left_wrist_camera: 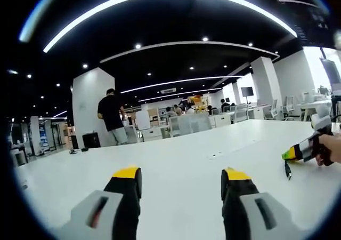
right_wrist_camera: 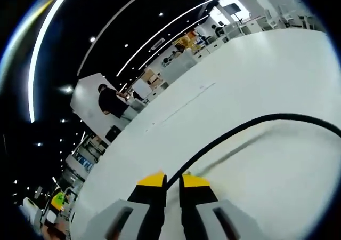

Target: Find the data cable on the table. Grasp the USB connector end of the cable and insert it into the USB port on the table

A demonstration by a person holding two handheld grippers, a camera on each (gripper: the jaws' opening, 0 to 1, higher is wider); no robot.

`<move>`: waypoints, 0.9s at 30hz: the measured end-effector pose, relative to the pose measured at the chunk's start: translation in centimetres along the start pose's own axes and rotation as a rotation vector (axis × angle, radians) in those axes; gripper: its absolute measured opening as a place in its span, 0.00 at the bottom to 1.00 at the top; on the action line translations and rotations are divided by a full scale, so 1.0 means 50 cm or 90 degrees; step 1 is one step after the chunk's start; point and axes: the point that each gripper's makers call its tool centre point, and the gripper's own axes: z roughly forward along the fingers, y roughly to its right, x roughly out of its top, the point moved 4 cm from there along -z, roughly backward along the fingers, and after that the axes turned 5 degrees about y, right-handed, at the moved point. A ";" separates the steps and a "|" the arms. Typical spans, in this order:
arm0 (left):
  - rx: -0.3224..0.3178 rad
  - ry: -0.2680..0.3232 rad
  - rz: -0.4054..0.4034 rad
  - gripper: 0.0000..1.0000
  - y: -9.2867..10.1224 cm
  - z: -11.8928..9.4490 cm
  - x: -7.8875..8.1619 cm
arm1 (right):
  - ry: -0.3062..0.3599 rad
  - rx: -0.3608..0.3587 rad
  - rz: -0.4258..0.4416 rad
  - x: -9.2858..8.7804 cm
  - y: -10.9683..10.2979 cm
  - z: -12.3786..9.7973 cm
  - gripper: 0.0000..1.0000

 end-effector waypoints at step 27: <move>-0.017 -0.020 0.007 0.60 0.008 0.009 -0.015 | 0.055 0.071 0.064 0.014 -0.042 -0.022 0.06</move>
